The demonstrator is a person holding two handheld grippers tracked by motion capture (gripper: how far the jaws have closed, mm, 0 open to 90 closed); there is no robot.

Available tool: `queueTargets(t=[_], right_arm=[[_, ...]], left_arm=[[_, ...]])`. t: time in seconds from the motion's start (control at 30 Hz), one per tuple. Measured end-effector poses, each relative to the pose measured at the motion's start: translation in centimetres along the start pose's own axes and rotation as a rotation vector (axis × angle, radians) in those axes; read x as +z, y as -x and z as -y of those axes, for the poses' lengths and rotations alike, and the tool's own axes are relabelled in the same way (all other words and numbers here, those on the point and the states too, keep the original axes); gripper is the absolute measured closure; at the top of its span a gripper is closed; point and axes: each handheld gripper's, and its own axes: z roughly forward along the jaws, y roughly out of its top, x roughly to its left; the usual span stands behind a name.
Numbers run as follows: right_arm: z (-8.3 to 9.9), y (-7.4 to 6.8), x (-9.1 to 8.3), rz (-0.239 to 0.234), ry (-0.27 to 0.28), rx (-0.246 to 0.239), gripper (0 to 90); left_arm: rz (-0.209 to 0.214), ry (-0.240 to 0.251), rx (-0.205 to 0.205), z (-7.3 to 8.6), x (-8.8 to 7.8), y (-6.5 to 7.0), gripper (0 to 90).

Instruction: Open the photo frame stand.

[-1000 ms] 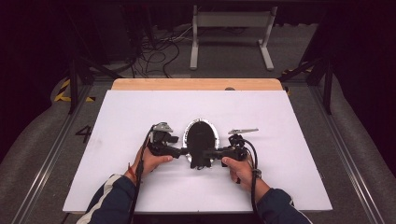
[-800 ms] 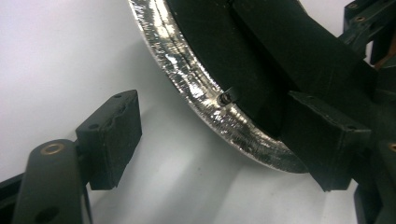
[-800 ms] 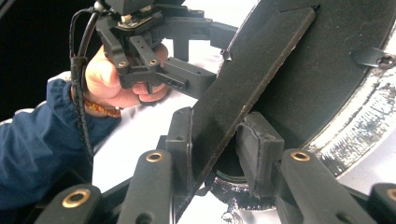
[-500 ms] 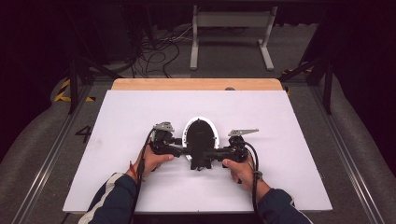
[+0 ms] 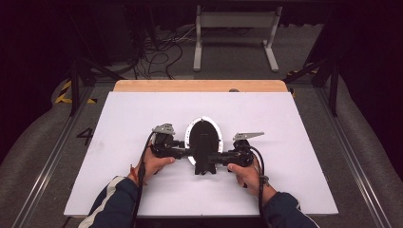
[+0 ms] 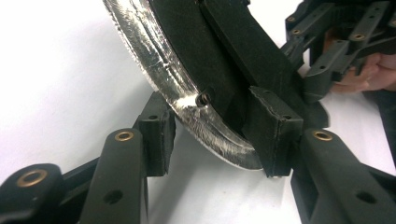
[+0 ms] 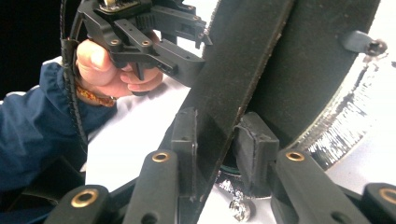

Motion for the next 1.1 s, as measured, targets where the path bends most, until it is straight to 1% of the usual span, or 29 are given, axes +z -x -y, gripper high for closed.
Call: queueTargets(t=[0.07, 0.2, 0.3, 0.43, 0.5, 0.53, 0.6, 0.63, 0.67, 0.8, 0.9, 0.93, 1.0, 1.1], right_arm=[[0.0, -0.2, 0.0, 0.007, 0.000, -0.012, 72.0], [-0.1, -0.4, -0.1, 0.011, -0.005, -0.020, 72.0], [-0.1, -0.5, -0.2, 0.012, -0.008, -0.028, 72.2], [-0.2, -0.7, -0.5, 0.009, -0.012, -0.043, 73.6], [-0.2, -0.8, -0.6, 0.004, -0.011, -0.049, 73.9], [-0.3, -0.9, -0.6, 0.003, -0.010, -0.050, 74.0], [-0.4, -1.2, -0.8, 0.003, -0.010, -0.062, 73.9], [-0.5, -1.3, -0.9, 0.002, -0.009, -0.066, 73.9], [-0.5, -1.4, -0.9, 0.004, -0.009, -0.070, 74.0], [-0.6, -1.7, -1.0, 0.008, -0.011, -0.085, 74.2], [-0.7, -2.0, -1.1, 0.008, -0.010, -0.097, 74.4], [-0.8, -2.1, -1.1, 0.009, -0.011, -0.099, 74.5], [-0.8, -2.2, -1.1, 0.008, -0.008, -0.103, 74.5], [-1.0, -2.3, -1.2, 0.007, -0.004, -0.107, 74.4]], left_arm=[[-0.003, -0.001, 0.021, -0.1, -0.1, 0.2, 55.2], [-0.020, -0.009, 0.040, -0.2, -0.2, 0.5, 55.2], [-0.039, -0.012, 0.063, -0.4, -0.2, 0.9, 54.6], [-0.070, -0.010, 0.119, -0.6, -0.3, 1.4, 54.5], [-0.092, -0.006, 0.135, -0.7, -0.4, 1.8, 54.7], [-0.101, -0.004, 0.153, -0.8, -0.5, 1.8, 54.7], [-0.117, 0.006, 0.167, -0.9, -0.6, 2.0, 55.8], [-0.121, 0.016, 0.164, -0.9, -0.7, 2.2, 56.8], [-0.128, 0.017, 0.179, -0.9, -0.7, 2.2, 57.4], [-0.147, 0.027, 0.199, -1.0, -0.8, 2.5, 58.3], [-0.176, 0.034, 0.224, -1.2, -1.0, 2.7, 59.4], [-0.177, 0.039, 0.219, -1.2, -1.1, 2.8, 59.9], [-0.193, 0.044, 0.235, -1.3, -1.1, 2.8, 60.6], [-0.203, 0.056, 0.239, -1.3, -1.2, 2.9, 61.3]])
